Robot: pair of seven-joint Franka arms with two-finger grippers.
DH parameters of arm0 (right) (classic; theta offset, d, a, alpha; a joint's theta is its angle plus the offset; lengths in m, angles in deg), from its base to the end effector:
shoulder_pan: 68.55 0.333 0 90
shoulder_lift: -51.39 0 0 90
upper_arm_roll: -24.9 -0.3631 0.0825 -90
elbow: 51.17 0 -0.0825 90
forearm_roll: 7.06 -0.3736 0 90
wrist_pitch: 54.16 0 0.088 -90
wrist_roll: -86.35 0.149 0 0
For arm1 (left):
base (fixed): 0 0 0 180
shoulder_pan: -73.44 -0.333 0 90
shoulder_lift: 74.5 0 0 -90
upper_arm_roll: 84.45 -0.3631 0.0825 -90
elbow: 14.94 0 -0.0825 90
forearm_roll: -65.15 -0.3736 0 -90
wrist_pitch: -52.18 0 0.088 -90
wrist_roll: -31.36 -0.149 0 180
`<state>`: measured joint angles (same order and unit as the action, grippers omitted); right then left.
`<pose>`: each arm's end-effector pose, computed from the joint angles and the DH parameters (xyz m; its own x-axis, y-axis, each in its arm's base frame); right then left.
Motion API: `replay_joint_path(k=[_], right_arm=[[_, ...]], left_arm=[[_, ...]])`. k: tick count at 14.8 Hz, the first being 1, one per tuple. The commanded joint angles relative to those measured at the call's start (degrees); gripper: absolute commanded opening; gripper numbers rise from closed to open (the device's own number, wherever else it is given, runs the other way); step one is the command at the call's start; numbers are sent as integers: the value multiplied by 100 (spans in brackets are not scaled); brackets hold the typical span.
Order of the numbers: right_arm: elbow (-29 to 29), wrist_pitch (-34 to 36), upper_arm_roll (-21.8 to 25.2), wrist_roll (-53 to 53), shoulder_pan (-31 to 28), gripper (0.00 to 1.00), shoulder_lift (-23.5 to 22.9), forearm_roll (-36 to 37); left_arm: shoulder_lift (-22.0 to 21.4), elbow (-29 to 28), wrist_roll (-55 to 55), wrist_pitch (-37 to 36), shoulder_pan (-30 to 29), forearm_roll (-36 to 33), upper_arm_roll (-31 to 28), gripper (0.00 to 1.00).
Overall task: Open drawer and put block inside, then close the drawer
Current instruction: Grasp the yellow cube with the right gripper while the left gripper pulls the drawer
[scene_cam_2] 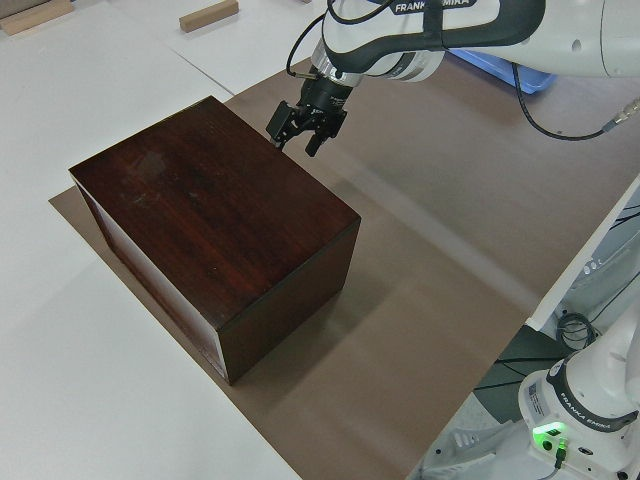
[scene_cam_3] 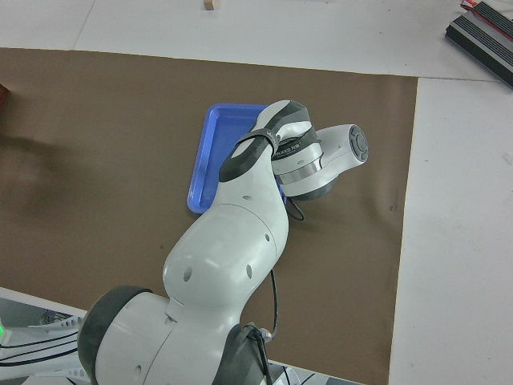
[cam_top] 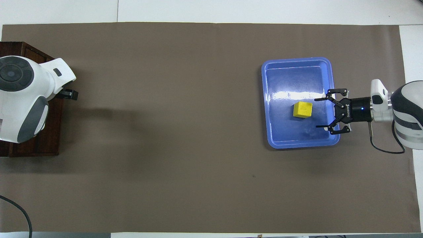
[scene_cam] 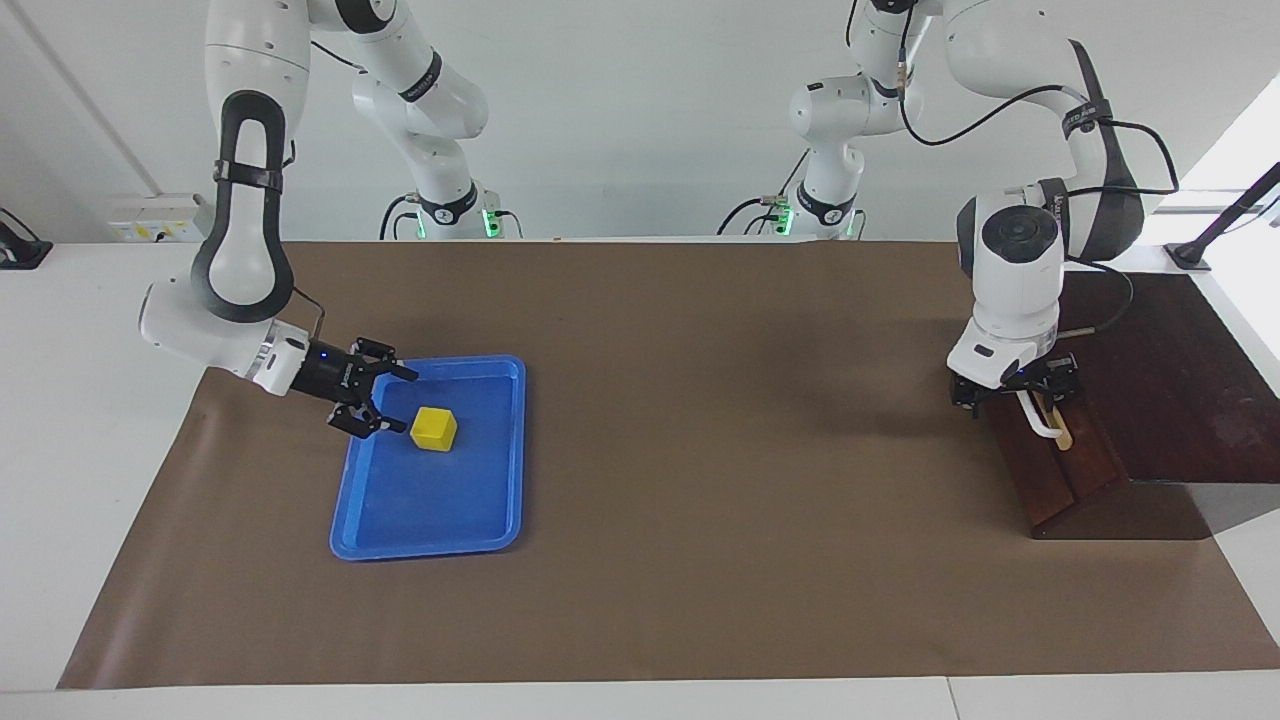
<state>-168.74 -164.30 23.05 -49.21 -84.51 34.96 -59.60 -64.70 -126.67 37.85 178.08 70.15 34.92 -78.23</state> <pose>0.5623 -0.0522 0.3177 -0.0435 0.6443 0.7635 0.9983 -0.0023 0.0589 0.6097 0.0062 0.4178 0.9681 -0.2428 0.0612 -0.1976 -0.8908 -0.4091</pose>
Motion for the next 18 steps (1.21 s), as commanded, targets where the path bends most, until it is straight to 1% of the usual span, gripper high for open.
replay_joint_path(k=[1, 4, 5, 6, 8, 9, 12, 18], right_arm=[[268, 124, -53, -260, -100, 100, -167, -169], [348, 46, -61, -260, -39, 100, -203, -178], [357, 45, -61, -260, -38, 100, -342, -273], [357, 45, -53, -260, -21, 100, -465, -440], [357, 37, -53, -260, -3, 100, -466, -441], [340, 19, -53, -269, 14, 100, -466, -450], [331, -60, -53, -383, 23, 100, -466, -450], [261, -367, -61, -542, 146, 100, -475, -476]], left_arm=[[40, -120, 1, 144, -84, -132, 28, 100], [145, -218, 10, 444, -67, -132, 36, 100], [223, -174, 114, 453, 29, -114, 45, 100], [242, -156, 437, 436, 239, -71, 54, 100], [251, -165, 1167, 418, 583, 69, 71, 100], [242, -156, 1292, 349, 767, 183, 63, 100], [242, -60, 1311, 58, 1111, 614, 63, 100], [242, -68, 1451, 67, 1313, 659, 63, 100]])
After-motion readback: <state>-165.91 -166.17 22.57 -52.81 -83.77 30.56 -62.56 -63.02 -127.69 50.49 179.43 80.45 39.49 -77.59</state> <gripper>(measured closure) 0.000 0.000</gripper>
